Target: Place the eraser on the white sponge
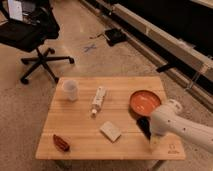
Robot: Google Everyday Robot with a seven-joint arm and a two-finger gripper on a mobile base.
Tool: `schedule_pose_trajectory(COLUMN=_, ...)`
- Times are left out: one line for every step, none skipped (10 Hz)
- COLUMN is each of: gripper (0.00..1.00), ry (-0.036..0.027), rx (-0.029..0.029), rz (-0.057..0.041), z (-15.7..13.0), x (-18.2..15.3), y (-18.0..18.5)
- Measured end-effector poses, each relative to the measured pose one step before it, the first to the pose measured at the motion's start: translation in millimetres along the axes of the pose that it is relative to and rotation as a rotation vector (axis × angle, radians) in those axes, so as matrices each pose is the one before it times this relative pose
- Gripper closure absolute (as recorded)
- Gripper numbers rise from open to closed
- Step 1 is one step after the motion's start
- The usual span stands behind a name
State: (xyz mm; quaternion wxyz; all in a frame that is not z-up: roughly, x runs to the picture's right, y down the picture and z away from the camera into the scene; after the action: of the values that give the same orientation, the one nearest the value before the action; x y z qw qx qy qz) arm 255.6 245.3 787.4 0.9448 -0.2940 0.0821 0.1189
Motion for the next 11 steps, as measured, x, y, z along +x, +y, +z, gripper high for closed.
schedule_pose_trajectory(gripper=0.20, ry=0.01757, rx=-0.00007, rz=0.00497, z=2.31, x=-2.02, y=-0.29)
schedule_pose_trajectory(gripper=0.20, ry=0.00771, rx=-0.00312, rz=0.00170, z=2.04, x=-1.28, y=-0.70)
schedule_pose_trajectory(gripper=0.20, ry=0.00825, rx=-0.02730, rz=0.00187, z=7.42, x=1.17, y=-6.15)
schedule_pose_trajectory(gripper=0.20, ry=0.00217, rx=-0.02140, rz=-0.00135, z=4.01, x=0.85, y=-7.43)
schedule_pose_trajectory(gripper=0.20, ry=-0.00152, rx=-0.02079, rz=-0.00616, z=3.61, x=-2.15, y=-4.99)
schedule_pose_trajectory(gripper=0.20, ry=-0.00107, rx=-0.02276, rz=-0.00458, z=4.23, x=-0.99, y=-3.97)
schedule_pose_trajectory(gripper=0.20, ry=-0.00293, rx=-0.01897, rz=-0.00245, z=3.04, x=-0.71, y=-3.67)
schedule_pose_trajectory(gripper=0.20, ry=-0.00260, rx=-0.01535, rz=0.00123, z=1.96, x=0.39, y=-0.58)
schedule_pose_trajectory(gripper=0.21, ry=-0.00102, rx=-0.00420, rz=-0.00001, z=1.82, x=0.69, y=0.53)
schedule_pose_trajectory(gripper=0.28, ry=-0.00168, rx=0.00189, rz=0.00013, z=-0.52, x=-0.47, y=-0.54)
schedule_pose_trajectory(gripper=0.40, ry=-0.00071, rx=0.00047, rz=0.00064, z=-0.25, x=0.00, y=-0.28)
